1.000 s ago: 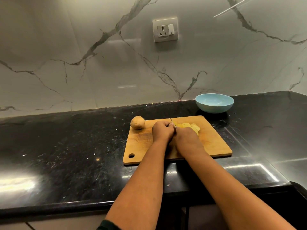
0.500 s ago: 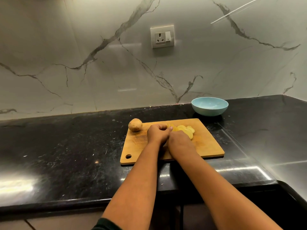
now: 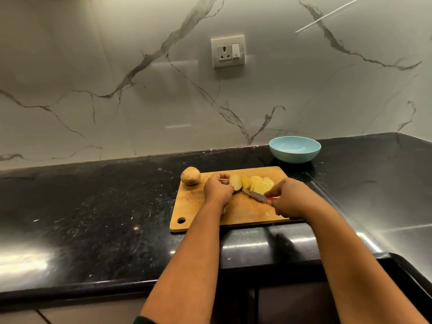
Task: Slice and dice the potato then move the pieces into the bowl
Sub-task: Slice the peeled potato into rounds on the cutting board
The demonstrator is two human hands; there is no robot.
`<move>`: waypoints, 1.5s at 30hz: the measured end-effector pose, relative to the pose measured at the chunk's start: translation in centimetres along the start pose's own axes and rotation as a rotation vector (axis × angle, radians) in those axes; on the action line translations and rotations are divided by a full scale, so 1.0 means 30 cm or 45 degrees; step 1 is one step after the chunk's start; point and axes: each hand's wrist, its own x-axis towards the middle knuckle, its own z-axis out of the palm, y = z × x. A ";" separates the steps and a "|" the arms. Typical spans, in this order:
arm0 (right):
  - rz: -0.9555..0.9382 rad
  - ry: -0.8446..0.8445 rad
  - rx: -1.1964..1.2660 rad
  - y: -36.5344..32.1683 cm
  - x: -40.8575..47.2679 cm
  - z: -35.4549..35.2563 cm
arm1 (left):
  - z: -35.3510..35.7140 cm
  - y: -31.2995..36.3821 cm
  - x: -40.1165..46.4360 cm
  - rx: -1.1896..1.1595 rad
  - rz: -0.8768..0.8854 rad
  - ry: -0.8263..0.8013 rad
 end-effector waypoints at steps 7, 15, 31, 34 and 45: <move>0.054 0.262 0.575 0.110 0.059 -0.011 | -0.008 0.002 -0.007 -0.088 -0.004 -0.033; 0.066 0.744 0.235 0.171 0.190 0.115 | -0.005 0.012 -0.033 0.089 0.035 -0.144; -0.075 0.561 0.330 0.213 0.277 0.126 | 0.103 0.044 -0.039 0.778 0.372 -0.286; -0.060 0.582 0.314 0.224 0.298 0.126 | 0.118 0.044 -0.040 0.826 0.401 -0.269; -0.148 0.656 0.261 0.226 0.347 0.125 | 0.110 0.050 -0.057 0.755 0.453 -0.308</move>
